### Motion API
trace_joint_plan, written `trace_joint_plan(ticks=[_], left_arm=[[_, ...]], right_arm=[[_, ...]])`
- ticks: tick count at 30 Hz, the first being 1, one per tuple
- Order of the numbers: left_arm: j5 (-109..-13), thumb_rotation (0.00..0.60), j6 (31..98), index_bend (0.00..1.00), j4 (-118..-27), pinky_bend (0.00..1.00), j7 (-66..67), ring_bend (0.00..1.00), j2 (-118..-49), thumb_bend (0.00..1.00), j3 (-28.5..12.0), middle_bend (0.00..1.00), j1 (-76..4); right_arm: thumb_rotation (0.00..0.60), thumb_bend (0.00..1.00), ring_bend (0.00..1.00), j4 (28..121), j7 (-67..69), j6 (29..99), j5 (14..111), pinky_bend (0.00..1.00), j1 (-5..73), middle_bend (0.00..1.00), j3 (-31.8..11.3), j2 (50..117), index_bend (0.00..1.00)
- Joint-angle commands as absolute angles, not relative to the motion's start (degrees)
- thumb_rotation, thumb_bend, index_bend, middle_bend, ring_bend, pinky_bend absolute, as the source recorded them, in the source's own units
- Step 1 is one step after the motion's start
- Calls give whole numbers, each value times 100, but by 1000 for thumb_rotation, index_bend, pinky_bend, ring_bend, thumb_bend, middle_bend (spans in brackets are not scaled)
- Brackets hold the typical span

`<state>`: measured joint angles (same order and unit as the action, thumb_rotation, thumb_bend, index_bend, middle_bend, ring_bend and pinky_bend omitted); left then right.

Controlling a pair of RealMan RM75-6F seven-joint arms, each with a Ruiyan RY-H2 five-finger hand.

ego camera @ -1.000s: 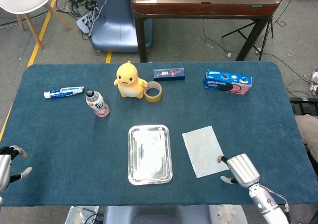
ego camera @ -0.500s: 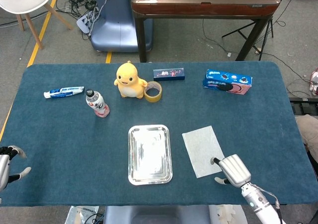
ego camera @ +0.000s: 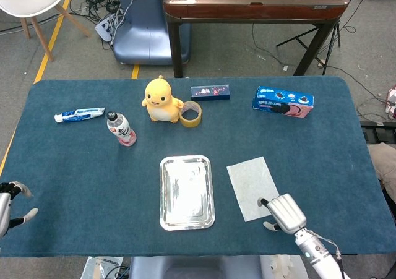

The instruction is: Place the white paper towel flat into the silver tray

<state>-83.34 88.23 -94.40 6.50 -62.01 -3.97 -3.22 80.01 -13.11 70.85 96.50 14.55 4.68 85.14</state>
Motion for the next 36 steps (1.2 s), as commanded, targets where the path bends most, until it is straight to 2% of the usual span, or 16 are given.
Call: trace_joint_plan(ticks=[1,29,33,36], left_arm=[[-8346,600,8827,551,-9449,683,636,378,-6195,72,-392,472,-318],[-8368,600,8852,552,-9501,684,566,378,-6143,72,-388,482,-283],[-8368,600,8848,552,-9509,684,565,378,-6140,72,-387,482,-282],[-8364,600,8839,552,-9513,683,569,378,-6139,72,-384,482,-281]], right_arm=[[600,0,1000,7924,-1324,7124,9658,1000,1451,1000,468,8586,436],[600,2,1000,7327,-1273,7093,9444,1000,1529,1000,382,9151,437],[600,77,1000,7299,-1228,7090,9412,1000,1533,1000,380,9180,436],[600,171,1000,7268,-1179,7096,9407,1000,1533,1000,395,9199,437]])
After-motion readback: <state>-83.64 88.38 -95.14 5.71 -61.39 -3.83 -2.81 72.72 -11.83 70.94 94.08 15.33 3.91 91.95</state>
